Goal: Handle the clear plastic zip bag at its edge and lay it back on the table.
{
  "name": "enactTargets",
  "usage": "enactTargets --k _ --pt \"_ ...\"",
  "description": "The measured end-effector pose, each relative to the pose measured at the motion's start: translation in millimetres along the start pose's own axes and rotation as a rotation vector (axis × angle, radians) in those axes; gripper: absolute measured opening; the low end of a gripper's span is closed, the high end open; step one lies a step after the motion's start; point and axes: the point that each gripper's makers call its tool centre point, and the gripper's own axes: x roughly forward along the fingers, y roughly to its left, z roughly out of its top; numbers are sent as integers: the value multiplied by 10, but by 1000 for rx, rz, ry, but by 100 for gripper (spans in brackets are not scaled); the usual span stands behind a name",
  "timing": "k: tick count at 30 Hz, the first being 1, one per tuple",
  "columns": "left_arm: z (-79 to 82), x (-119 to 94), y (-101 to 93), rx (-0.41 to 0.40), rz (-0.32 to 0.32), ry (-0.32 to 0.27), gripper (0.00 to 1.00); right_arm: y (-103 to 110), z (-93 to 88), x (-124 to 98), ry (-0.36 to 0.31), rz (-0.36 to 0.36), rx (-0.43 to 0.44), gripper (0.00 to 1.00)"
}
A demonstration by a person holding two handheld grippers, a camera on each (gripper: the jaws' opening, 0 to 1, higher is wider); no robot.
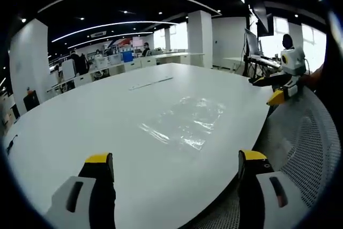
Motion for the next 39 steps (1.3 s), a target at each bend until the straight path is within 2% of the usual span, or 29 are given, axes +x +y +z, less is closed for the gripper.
enactTargets --k 39 --pt "-11 10 -35 20 -18 10 95 -10 -25 4 10 1 5 98"
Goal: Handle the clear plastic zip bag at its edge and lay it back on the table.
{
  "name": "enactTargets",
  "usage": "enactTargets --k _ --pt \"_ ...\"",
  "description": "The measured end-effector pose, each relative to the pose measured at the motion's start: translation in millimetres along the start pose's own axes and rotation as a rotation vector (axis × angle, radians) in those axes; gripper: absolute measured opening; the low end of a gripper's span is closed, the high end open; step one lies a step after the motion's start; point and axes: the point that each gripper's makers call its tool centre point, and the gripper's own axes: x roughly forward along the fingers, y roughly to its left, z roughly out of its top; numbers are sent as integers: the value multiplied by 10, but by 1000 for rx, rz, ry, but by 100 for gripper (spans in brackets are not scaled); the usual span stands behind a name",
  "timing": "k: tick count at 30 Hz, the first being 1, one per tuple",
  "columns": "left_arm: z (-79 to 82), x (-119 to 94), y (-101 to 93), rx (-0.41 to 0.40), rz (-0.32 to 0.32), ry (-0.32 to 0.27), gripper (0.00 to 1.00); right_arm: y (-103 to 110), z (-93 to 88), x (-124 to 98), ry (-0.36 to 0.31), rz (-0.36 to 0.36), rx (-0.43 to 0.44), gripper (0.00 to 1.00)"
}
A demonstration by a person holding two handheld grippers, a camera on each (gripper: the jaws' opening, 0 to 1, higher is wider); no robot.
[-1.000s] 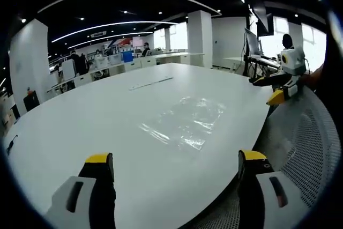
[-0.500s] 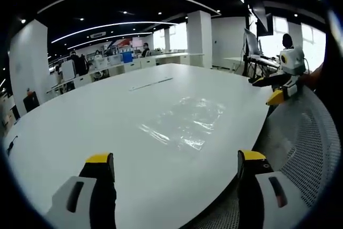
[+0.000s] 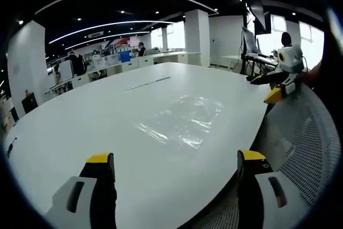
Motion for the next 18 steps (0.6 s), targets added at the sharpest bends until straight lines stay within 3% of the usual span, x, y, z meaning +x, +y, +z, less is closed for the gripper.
enactTargets --k 18 --pt "-15 7 -8 13 -5 6 94 -2 -6 2 2 2 0 98"
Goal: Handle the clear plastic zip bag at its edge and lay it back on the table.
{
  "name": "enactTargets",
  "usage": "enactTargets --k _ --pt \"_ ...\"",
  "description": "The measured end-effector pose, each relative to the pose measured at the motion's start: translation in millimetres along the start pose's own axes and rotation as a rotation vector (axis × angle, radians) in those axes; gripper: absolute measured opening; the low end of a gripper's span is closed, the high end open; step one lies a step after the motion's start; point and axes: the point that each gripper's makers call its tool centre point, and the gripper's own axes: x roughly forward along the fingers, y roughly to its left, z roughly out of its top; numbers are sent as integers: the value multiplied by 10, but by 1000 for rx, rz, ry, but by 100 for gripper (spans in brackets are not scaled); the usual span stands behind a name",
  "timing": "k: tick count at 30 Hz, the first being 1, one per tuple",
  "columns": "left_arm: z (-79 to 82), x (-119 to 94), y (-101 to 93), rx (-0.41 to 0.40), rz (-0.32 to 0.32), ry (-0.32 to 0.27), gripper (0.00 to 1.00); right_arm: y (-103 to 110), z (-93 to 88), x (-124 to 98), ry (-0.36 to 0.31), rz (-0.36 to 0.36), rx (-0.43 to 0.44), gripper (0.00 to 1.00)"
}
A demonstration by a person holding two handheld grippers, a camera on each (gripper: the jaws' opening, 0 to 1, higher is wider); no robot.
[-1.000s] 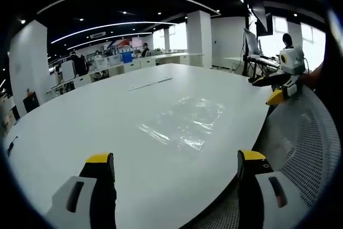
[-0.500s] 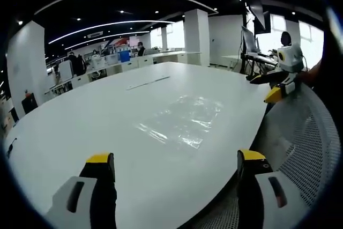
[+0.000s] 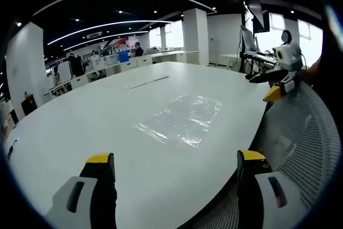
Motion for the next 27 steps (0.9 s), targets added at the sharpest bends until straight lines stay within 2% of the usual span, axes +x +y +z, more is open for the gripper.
enactTargets --k 18,27 --pt "-28 5 -12 2 -9 9 94 -23 -6 -8 11 -13 10 99" --pt "-15 8 -21 7 -10 7 94 -28 55 -38 1 -8 1 100"
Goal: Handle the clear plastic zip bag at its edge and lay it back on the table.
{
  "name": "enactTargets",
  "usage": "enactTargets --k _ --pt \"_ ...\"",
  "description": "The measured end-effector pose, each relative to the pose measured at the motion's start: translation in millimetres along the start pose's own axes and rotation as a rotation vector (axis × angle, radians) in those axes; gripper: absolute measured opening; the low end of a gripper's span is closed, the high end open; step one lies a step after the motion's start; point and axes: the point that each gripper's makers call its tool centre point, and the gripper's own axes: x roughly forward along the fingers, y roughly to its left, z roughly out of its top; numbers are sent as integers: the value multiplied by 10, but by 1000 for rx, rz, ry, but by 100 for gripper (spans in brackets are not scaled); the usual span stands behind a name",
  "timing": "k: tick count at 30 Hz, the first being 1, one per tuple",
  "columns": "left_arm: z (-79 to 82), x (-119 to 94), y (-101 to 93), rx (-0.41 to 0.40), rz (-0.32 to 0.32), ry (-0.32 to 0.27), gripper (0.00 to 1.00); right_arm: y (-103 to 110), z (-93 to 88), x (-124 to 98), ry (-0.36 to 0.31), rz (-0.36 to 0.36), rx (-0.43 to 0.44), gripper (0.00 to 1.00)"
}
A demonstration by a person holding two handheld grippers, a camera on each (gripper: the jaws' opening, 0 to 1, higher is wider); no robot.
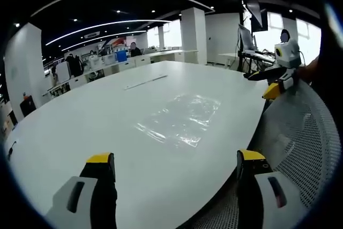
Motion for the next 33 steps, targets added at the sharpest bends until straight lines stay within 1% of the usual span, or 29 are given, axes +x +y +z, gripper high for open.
enactTargets --k 4,10,16,23,27,33 --pt "4 -2 6 1 4 -3 94 -81 180 -8 -36 -16 -25 100" --pt "20 -7 15 2 8 -10 93 -158 336 -9 -53 -24 -54 100" --pt "17 -5 16 7 8 -10 93 -219 427 -2 -57 -26 -69 100" --pt "29 -11 25 7 14 -16 93 -269 556 7 -77 -24 -54 100" --pt "4 -1 33 5 13 -17 93 -291 644 25 -94 -27 -50 100" --pt "4 1 34 2 13 -18 93 -322 715 62 -103 -31 -53 99"
